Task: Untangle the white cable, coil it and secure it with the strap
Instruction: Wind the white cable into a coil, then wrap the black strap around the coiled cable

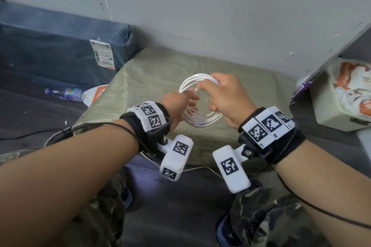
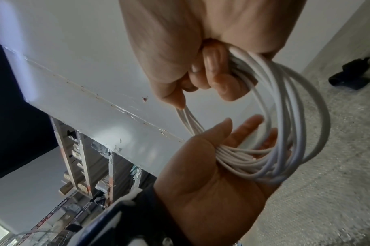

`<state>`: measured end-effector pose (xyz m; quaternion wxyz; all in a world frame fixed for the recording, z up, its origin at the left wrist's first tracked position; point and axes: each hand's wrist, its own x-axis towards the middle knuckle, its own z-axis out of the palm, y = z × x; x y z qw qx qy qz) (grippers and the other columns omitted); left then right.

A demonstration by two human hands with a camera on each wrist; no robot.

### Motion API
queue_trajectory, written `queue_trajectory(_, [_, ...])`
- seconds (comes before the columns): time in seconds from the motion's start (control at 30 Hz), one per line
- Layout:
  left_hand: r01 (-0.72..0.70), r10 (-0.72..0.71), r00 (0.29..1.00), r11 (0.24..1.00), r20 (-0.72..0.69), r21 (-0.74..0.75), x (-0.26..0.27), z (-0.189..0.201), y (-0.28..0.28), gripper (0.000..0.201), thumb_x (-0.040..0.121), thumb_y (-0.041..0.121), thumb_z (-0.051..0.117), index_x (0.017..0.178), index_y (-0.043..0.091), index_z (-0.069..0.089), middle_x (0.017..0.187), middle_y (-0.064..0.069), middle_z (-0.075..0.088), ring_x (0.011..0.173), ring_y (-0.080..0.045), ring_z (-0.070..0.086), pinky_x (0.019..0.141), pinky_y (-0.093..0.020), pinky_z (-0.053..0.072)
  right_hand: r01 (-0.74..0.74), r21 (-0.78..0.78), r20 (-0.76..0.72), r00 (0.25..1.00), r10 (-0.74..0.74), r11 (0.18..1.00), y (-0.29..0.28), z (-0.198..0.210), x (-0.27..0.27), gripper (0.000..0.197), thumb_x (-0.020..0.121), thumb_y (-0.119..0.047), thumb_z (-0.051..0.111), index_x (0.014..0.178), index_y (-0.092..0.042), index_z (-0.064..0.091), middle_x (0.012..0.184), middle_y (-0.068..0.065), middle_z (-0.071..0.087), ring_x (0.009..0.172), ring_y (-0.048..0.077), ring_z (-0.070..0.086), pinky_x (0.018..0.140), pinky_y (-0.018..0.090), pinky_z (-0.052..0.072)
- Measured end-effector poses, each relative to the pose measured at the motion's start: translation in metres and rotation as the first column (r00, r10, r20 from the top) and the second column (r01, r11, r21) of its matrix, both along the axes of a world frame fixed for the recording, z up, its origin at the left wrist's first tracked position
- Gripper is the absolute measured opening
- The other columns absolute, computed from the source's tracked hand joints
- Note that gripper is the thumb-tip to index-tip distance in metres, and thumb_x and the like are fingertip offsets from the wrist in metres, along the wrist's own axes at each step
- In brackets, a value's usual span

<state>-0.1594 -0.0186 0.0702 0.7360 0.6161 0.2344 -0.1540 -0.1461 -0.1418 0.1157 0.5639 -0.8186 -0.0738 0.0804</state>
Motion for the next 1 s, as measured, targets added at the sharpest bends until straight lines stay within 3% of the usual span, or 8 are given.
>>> queue_trajectory(0.1, [-0.079, 0.08, 0.991, 0.997, 0.104, -0.008, -0.001, 0.001, 0.0, 0.011, 0.096, 0.017, 0.05, 0.104, 0.011, 0.053, 0.081, -0.007, 0.056, 0.068, -0.019, 0.064, 0.066, -0.031, 0.05, -0.009, 0.007, -0.071, 0.997, 0.01, 1.0, -0.002, -0.001, 0.001, 0.018, 0.081, -0.019, 0.062, 0.07, -0.011, 0.051, 0.042, -0.009, 0.029, 0.039, 0.009, 0.026, 0.041, 0.025, 0.028])
queue_trajectory(0.2, [-0.143, 0.144, 0.983, 0.99, 0.118, -0.015, -0.001, 0.003, 0.001, 0.014, 0.093, 0.012, 0.054, 0.105, 0.012, 0.047, 0.071, -0.005, 0.053, 0.054, -0.016, 0.058, 0.057, -0.03, 0.049, -0.005, 0.001, -0.112, 0.994, 0.005, 1.0, -0.004, -0.001, 0.003, 0.012, 0.083, -0.022, 0.061, 0.078, -0.012, 0.054, 0.041, -0.011, 0.026, 0.038, 0.009, 0.024, 0.038, 0.023, 0.026])
queue_trajectory(0.33, [-0.03, 0.03, 0.993, 1.0, 0.114, -0.001, -0.001, 0.008, 0.004, 0.011, 0.092, 0.017, 0.058, 0.082, 0.013, 0.054, 0.057, 0.0, 0.044, 0.044, -0.011, 0.048, 0.047, -0.026, 0.042, 0.025, -0.008, -0.149, 0.989, -0.026, 1.0, -0.009, -0.005, 0.009, 0.012, 0.084, -0.024, 0.058, 0.08, -0.015, 0.051, 0.047, -0.006, 0.022, 0.042, 0.012, 0.02, 0.041, 0.024, 0.023])
queue_trajectory(0.57, [0.148, -0.148, 0.989, 0.987, -0.015, 0.058, -0.005, 0.016, 0.001, 0.022, 0.091, 0.034, 0.059, 0.091, 0.012, 0.065, 0.05, 0.001, 0.039, 0.042, -0.013, 0.05, 0.047, -0.024, 0.044, 0.068, 0.016, -0.275, 0.959, -0.061, 0.998, -0.016, -0.021, 0.015, 0.025, 0.085, -0.024, 0.056, 0.064, -0.015, 0.045, 0.053, -0.001, 0.019, 0.044, 0.014, 0.017, 0.04, 0.024, 0.023])
queue_trajectory(0.73, [0.107, -0.09, 0.992, 0.974, 0.09, -0.199, -0.004, 0.026, 0.002, 0.025, 0.091, 0.026, 0.06, 0.074, 0.009, 0.051, 0.04, 0.003, 0.036, 0.04, -0.011, 0.049, 0.049, -0.024, 0.05, 0.139, 0.126, -0.362, 0.928, -0.085, 0.982, -0.017, -0.027, 0.019, 0.032, 0.085, -0.027, 0.054, 0.057, -0.022, 0.039, 0.044, -0.007, 0.022, 0.037, 0.012, 0.018, 0.04, 0.021, 0.022])
queue_trajectory(0.83, [0.137, -0.098, 0.983, 0.956, 0.157, -0.26, -0.001, 0.031, 0.004, 0.033, 0.094, 0.037, 0.052, 0.069, 0.016, 0.044, 0.04, 0.008, 0.031, 0.033, -0.006, 0.033, 0.039, -0.018, 0.034, 0.156, 0.238, -0.423, 0.905, -0.043, 0.959, -0.013, -0.033, 0.019, 0.038, 0.086, -0.027, 0.052, 0.054, -0.024, 0.033, 0.046, -0.004, 0.02, 0.039, 0.014, 0.018, 0.04, 0.023, 0.025])
queue_trajectory(0.9, [0.138, -0.106, 0.98, 0.972, 0.168, -0.191, 0.003, 0.031, 0.006, 0.039, 0.095, 0.041, 0.048, 0.065, 0.018, 0.04, 0.04, 0.009, 0.027, 0.031, -0.006, 0.024, 0.035, -0.017, 0.025, 0.122, 0.305, -0.461, 0.887, 0.034, 0.944, -0.013, -0.036, 0.021, 0.034, 0.087, -0.026, 0.051, 0.055, -0.021, 0.038, 0.048, -0.001, 0.027, 0.041, 0.016, 0.027, 0.045, 0.026, 0.035])
queue_trajectory(1.0, [0.092, -0.087, 0.984, 0.995, 0.154, -0.023, 0.012, 0.026, 0.011, 0.043, 0.095, 0.044, 0.047, 0.061, 0.02, 0.037, 0.041, 0.008, 0.027, 0.032, -0.008, 0.023, 0.036, -0.018, 0.024, 0.062, 0.243, -0.467, 0.882, 0.061, 0.968, -0.019, -0.038, 0.037, 0.019, 0.083, -0.029, 0.048, 0.075, -0.015, 0.058, 0.066, 0.003, 0.056, 0.059, 0.017, 0.056, 0.062, 0.031, 0.05])
